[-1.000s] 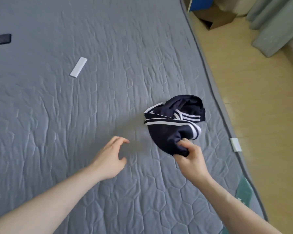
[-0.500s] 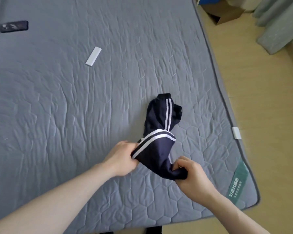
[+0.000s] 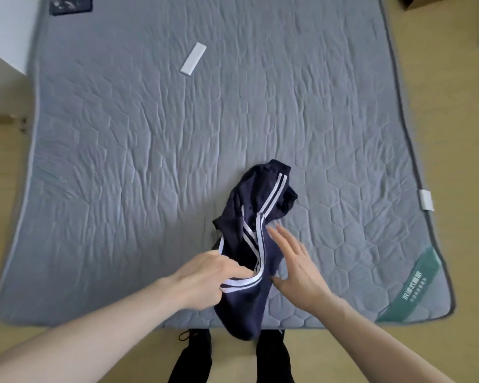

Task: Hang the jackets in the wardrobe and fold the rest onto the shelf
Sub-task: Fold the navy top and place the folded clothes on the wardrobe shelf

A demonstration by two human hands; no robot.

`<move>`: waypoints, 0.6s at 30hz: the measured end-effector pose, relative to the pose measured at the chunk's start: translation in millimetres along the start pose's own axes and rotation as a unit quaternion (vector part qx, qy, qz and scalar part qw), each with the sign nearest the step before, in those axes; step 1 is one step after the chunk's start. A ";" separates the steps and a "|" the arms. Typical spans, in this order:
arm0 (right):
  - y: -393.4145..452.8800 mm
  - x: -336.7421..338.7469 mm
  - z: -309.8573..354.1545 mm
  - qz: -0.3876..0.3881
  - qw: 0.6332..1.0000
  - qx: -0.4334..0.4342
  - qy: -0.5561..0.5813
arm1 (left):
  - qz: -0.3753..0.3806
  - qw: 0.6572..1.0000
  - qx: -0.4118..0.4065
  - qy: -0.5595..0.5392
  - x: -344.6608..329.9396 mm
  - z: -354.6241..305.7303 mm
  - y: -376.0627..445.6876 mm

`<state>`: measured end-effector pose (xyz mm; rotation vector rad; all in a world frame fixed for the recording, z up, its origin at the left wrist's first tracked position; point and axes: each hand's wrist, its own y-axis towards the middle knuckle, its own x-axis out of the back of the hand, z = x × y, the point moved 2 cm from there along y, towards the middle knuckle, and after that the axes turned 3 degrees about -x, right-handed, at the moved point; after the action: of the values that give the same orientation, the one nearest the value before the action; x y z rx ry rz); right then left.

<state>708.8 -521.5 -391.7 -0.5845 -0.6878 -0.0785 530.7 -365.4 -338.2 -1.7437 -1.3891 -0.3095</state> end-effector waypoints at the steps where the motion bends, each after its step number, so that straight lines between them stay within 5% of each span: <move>1: 4.5 -3.6 7.4 0.017 0.999 0.023 -0.018 | 0.008 1.000 -0.014 0.016 1.6 -2.3 -3.1; 5: 13.5 -8.3 27.3 0.093 0.995 0.016 -0.025 | -0.021 1.000 -0.010 0.004 15.6 0.9 -23.4; 12: -10.3 48.4 66.2 -0.027 0.998 -0.033 0.036 | -0.206 0.973 0.100 0.014 94.8 12.2 -70.4; 18: -59.2 100.6 109.9 0.131 0.989 -0.054 -0.044 | -0.296 0.940 0.167 0.003 173.3 -13.2 -125.7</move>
<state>708.4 -500.6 -232.7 -0.7826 -0.6894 0.1564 483.8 -257.6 -158.7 -1.0219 -1.8248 -0.3717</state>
